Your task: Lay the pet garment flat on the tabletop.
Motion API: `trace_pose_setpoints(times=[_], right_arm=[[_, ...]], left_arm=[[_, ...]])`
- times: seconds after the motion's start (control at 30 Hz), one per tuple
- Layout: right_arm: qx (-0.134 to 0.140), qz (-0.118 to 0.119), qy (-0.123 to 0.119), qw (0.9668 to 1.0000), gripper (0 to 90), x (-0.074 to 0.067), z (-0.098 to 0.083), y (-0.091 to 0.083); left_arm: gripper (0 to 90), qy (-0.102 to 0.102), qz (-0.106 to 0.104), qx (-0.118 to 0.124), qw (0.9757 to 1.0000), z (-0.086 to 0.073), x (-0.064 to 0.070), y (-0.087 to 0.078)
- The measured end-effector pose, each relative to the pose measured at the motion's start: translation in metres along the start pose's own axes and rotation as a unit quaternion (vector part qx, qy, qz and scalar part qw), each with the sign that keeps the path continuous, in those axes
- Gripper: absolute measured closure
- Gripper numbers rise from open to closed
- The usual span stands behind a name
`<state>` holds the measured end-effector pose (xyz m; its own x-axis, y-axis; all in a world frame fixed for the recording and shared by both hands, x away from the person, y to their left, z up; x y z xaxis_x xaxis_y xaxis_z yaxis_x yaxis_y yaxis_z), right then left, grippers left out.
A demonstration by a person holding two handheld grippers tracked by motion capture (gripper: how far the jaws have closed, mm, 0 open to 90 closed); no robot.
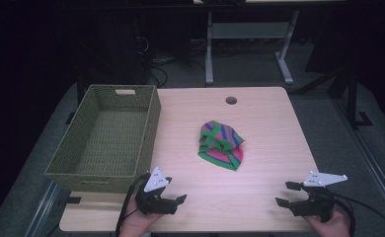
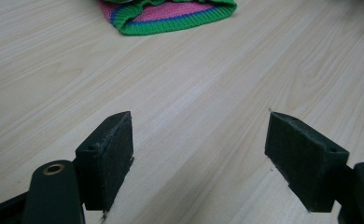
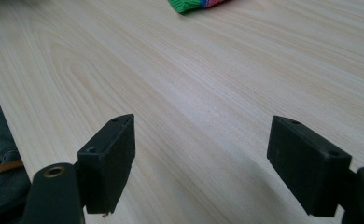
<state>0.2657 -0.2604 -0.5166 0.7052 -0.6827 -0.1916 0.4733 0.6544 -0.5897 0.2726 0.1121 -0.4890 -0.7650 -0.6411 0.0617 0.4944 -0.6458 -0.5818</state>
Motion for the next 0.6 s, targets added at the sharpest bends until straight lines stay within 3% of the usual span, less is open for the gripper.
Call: trace_pose_setpoints(times=[0.2, 0.37, 0.47, 0.6], right_arm=[[0.002, 0.003, 0.003, 1.0, 23.0, 0.001, 0.0, 0.001], [-0.013, -0.01, -0.007, 0.9998, 22.7, -0.001, 0.001, 0.003], [-0.014, 0.004, -0.002, 0.9999, 22.7, -0.005, 0.009, 0.002], [-0.01, 0.016, -0.015, 0.9997, 22.7, -0.014, 0.023, 0.003]], left_arm=[[21.9, -0.003, -0.001, -0.002, 1.0, 0.0, -0.002, 0.002], [21.9, -0.008, -0.004, 0.005, 0.9999, 0.0, -0.004, 0.001], [21.9, -0.011, -0.005, 0.005, 0.9999, -0.001, -0.004, 0.001], [22.0, -0.005, -0.004, 0.003, 1.0, -0.001, -0.002, 0.001]])
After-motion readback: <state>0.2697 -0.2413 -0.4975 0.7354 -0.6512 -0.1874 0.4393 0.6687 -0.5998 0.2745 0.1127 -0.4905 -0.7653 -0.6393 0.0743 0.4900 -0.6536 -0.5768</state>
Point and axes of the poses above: each handheld gripper's, and its own axes: y roughly forward along the jaws, z roughly out of its top, x roughly to its right, the point moved 8 cm from there along y, roughly forward along the jaws, and after that the axes turned 4 degrees about x, right-handed, at the moved point
